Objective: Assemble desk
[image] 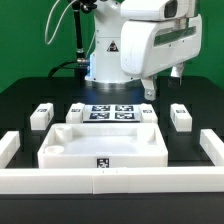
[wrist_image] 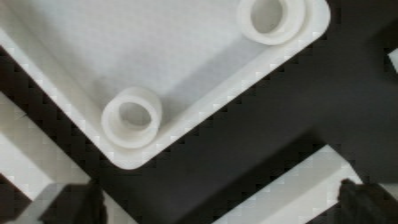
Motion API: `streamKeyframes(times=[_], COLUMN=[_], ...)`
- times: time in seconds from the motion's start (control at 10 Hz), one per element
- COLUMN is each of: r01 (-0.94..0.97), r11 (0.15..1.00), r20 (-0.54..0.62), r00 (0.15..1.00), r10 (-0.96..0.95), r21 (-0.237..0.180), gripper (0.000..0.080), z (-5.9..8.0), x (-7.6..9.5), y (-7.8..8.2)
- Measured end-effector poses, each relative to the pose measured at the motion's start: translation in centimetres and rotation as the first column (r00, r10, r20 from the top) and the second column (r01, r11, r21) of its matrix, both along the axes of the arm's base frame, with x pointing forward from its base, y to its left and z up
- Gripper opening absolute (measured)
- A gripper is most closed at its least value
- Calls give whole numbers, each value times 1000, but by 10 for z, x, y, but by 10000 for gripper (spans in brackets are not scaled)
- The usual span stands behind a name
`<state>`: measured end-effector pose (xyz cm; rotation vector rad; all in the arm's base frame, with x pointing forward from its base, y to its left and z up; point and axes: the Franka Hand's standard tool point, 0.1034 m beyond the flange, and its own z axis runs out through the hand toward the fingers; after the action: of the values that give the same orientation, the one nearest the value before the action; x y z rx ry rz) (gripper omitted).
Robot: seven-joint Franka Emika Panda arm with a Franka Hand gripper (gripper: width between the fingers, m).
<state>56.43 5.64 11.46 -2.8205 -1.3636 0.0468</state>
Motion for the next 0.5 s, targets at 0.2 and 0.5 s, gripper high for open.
streamKeyframes(times=[0.2,0.5], r01=[0,-4], r11=[1000,1000], r20=[0,-1], r00=[1000,1000], r10=[0,4], r21=[0,0], gripper=[649,649], z=[0,0], x=[0,0], y=[0,0])
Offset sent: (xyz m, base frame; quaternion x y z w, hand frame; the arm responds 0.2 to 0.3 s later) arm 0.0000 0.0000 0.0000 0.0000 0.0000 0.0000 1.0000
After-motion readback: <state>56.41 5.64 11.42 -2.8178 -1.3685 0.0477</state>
